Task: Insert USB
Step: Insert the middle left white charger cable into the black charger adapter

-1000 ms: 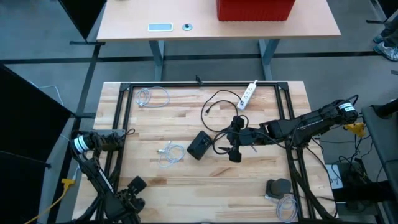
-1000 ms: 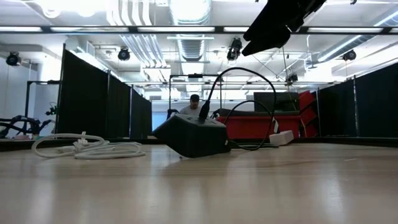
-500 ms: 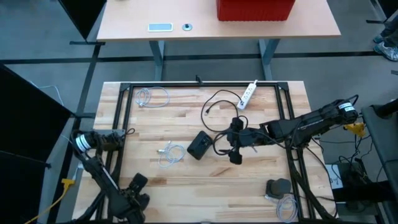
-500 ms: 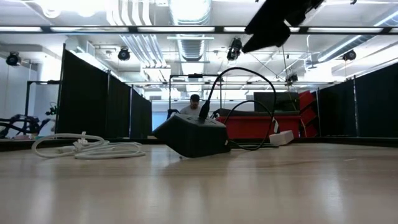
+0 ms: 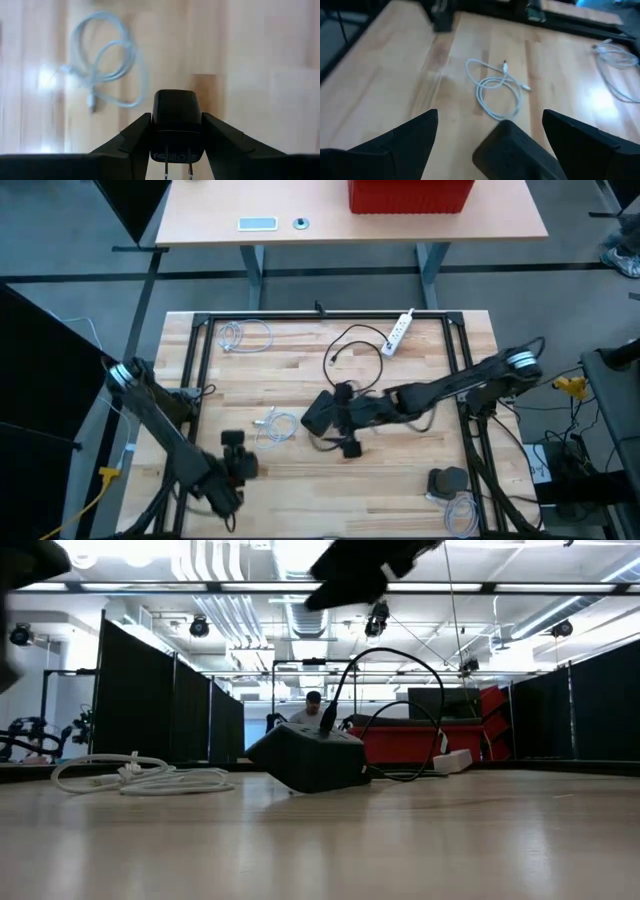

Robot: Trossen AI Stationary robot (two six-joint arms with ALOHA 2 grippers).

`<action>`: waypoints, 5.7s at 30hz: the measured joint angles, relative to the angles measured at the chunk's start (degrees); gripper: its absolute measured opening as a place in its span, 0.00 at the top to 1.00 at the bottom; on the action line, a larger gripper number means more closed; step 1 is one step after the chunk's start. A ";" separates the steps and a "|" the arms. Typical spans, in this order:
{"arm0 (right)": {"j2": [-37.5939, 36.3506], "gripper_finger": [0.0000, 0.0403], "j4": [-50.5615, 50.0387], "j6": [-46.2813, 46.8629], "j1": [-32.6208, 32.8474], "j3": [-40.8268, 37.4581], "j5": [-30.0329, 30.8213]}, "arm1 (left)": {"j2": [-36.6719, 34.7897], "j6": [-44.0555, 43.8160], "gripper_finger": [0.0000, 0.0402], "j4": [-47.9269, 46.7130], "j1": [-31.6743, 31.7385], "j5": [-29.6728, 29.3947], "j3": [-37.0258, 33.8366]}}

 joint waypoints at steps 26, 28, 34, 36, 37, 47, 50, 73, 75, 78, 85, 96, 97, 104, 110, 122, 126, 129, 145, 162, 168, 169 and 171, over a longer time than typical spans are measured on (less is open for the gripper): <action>43.72 0.83 2.08 4.72 -8.92 42.23 -6.34 | -40.77 4.74 0.64 3.94 13.16 -12.26 -6.81; 44.65 0.94 0.98 3.93 -8.76 43.07 -6.44 | -41.57 6.32 0.64 4.24 13.14 -12.43 -6.81; 44.93 0.97 -0.66 4.02 -8.19 42.73 -2.33 | -41.76 7.87 0.64 4.29 13.10 -13.83 -6.84; 44.93 0.99 -2.72 3.62 -7.99 42.61 -0.92 | -41.43 8.20 0.64 4.31 13.10 -14.61 -6.84; 44.93 0.99 -3.50 3.45 -7.84 42.56 -0.70 | -41.25 8.21 0.64 4.47 13.10 -15.18 -6.84; 44.91 1.00 -9.42 5.00 -3.21 41.92 -0.28 | -39.90 10.97 0.64 7.76 13.10 -16.82 -6.84; 44.73 1.00 -12.15 6.06 -1.62 41.96 -0.09 | -39.43 11.41 0.64 8.28 13.10 -16.83 -6.84; 31.20 1.00 -37.89 2.76 12.01 38.11 -1.85 | -33.39 11.50 0.64 11.47 12.80 -16.58 -8.72; 31.57 1.00 -36.96 -0.37 12.22 37.67 -2.76 | -32.84 11.21 0.64 14.20 12.52 -16.34 -10.40; 32.13 0.99 -35.54 -5.04 12.55 37.03 -4.09 | -32.00 10.80 0.64 18.34 12.10 -15.98 -12.92; 33.77 0.83 -25.44 -11.18 12.09 36.53 -3.91 | -30.38 10.22 0.64 30.23 11.40 -12.88 -18.00; 35.47 0.65 -27.23 -12.76 10.54 35.63 -4.37 | -30.06 6.06 0.64 32.07 8.78 -11.69 -19.25; 35.47 0.65 -27.30 -12.94 10.44 35.63 -4.37 | -30.00 5.80 0.64 32.06 8.55 -11.71 -19.25; 35.40 0.72 -28.77 -14.14 9.10 34.02 -5.76 | -29.77 4.54 0.64 32.15 6.72 -11.89 -19.32; 35.33 0.87 -27.95 -13.95 8.66 33.40 -8.25 | -28.80 4.21 0.64 32.27 6.17 -12.28 -19.34; 30.18 0.98 -31.99 -9.14 8.70 33.29 -8.34 | -28.63 8.05 0.64 42.52 5.09 -13.87 -26.63; 27.09 0.99 -33.21 -6.96 8.59 32.86 -7.28 | -29.37 19.08 0.64 64.51 4.96 -12.27 -36.16; 24.60 0.99 -33.42 -3.22 8.57 32.19 -4.34 | -28.72 30.59 0.64 86.65 4.94 -8.72 -44.13; 16.65 0.99 -34.04 10.00 8.48 30.34 13.67 | -28.10 49.10 0.64 118.66 5.15 -1.49 -59.20; 18.20 1.00 -36.24 8.36 5.37 30.30 16.09 | -27.97 47.48 0.64 112.50 7.78 -17.07 -58.32; 17.73 1.00 -36.18 16.15 2.79 30.30 0.83 | -25.01 60.55 0.64 103.96 7.76 -19.69 -55.01; 17.72 1.00 -36.22 17.28 2.20 30.28 -0.90 | -24.18 62.95 0.64 102.97 7.76 -19.80 -54.23; 17.72 1.00 -36.07 19.81 0.91 30.28 -3.74 | -21.77 68.57 0.64 101.30 7.76 -19.82 -52.22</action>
